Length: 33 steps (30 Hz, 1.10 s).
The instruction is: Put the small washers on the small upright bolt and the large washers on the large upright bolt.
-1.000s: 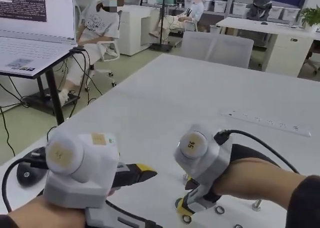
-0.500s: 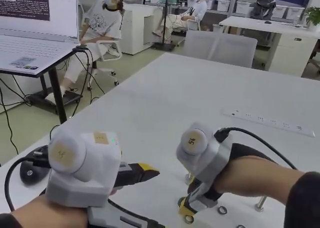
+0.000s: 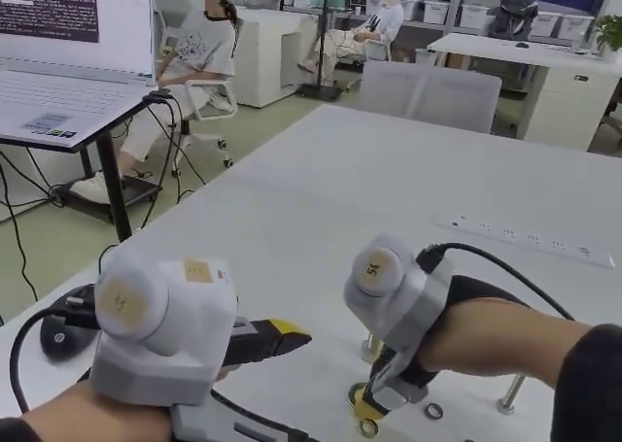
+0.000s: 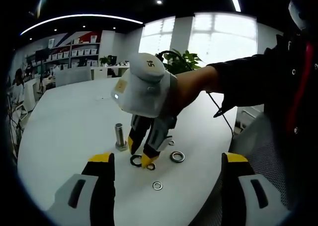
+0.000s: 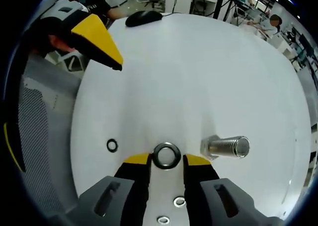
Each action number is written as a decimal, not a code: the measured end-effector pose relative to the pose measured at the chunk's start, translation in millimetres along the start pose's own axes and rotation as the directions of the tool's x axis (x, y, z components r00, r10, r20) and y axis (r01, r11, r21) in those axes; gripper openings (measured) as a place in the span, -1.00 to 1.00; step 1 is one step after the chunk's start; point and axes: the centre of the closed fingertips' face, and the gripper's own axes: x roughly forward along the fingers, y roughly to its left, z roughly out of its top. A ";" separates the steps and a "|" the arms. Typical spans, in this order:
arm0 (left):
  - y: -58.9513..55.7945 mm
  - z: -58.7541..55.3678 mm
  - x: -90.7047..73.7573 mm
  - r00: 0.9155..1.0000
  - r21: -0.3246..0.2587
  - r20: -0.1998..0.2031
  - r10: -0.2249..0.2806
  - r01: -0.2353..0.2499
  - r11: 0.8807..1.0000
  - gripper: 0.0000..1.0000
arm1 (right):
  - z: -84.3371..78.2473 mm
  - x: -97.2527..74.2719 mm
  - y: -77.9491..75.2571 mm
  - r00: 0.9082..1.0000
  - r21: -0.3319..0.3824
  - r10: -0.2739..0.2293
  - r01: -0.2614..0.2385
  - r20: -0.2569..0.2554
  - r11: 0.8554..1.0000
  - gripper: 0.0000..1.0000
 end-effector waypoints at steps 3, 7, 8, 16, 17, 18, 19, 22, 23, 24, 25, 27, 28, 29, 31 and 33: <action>0.1 0.4 -0.1 1.000 0.000 0.003 0.000 0.000 1.000 0.76 | 0.2 0.5 0.7 1.000 0.008 0.000 0.000 -0.018 1.000 -0.49; 0.0 0.5 0.2 1.000 0.001 0.004 0.000 0.000 1.000 0.76 | 0.2 0.9 0.6 0.999 0.009 0.002 -0.001 -0.044 1.000 -0.49; 0.0 0.5 0.2 1.000 0.002 0.004 0.000 0.000 1.000 0.76 | 0.4 1.0 0.3 0.999 0.012 0.003 -0.003 -0.054 1.000 -0.49; 0.4 1.6 0.0 1.000 0.002 0.011 0.002 -0.002 1.000 0.76 | 0.0 1.8 0.4 0.992 0.000 0.016 -0.016 -0.128 1.000 -0.50; 0.5 1.8 -0.1 1.000 0.002 0.012 0.003 -0.003 1.000 0.76 | -0.2 1.9 1.0 0.990 -0.009 0.013 -0.015 -0.138 1.000 -0.50; 0.7 2.1 -0.3 1.000 0.002 0.015 0.004 -0.004 1.000 0.76 | -0.2 2.1 1.3 0.990 -0.011 0.012 -0.014 -0.142 1.000 -0.50; 1.0 2.3 -0.5 1.000 0.001 0.016 0.005 -0.005 1.000 0.76 | -0.4 1.9 1.1 0.989 -0.010 0.012 -0.014 -0.146 1.000 -0.50; 2.0 2.4 -0.8 1.000 -0.001 0.019 0.008 -0.008 1.000 0.76 | -1.2 1.3 -0.4 0.988 -0.003 0.016 -0.017 -0.154 1.000 -0.51; 2.0 2.4 -0.8 1.000 -0.001 0.018 0.007 -0.007 1.000 0.76 | -1.3 1.4 -0.2 0.988 -0.003 0.018 -0.019 -0.155 1.000 -0.51; 1.9 2.4 -0.6 1.000 0.000 0.017 0.007 -0.007 1.000 0.76 | -1.4 1.5 -0.4 0.987 -0.005 0.020 -0.021 -0.158 1.000 -0.51; 1.8 2.4 -0.6 1.000 0.001 0.017 0.007 -0.007 1.000 0.76 | -1.4 1.5 -0.5 0.987 -0.005 0.021 -0.022 -0.160 1.000 -0.52; 1.8 2.4 -0.7 1.000 0.001 0.017 0.007 -0.007 1.000 0.76 | -1.2 2.1 -0.6 0.986 -0.004 0.020 -0.021 -0.164 1.000 -0.52; 2.0 2.2 -0.7 1.000 0.002 0.016 0.008 -0.008 1.000 0.76 | -1.3 1.8 -0.2 0.986 -0.007 0.019 -0.020 -0.167 1.000 -0.52; 2.2 2.1 -0.8 1.000 0.002 0.016 0.009 -0.009 1.000 0.76 | -1.2 1.7 0.1 0.985 -0.013 0.017 -0.019 -0.170 1.000 -0.52; 2.6 2.3 -0.9 1.000 0.003 0.017 0.011 -0.011 1.000 0.76 | -1.4 1.7 -0.1 0.985 -0.014 0.013 -0.016 -0.173 1.000 -0.53; 2.8 2.4 -1.0 1.000 0.004 0.017 0.013 -0.013 1.000 0.76 | -1.8 1.3 -0.4 0.986 -0.014 0.014 -0.017 -0.169 1.000 -0.53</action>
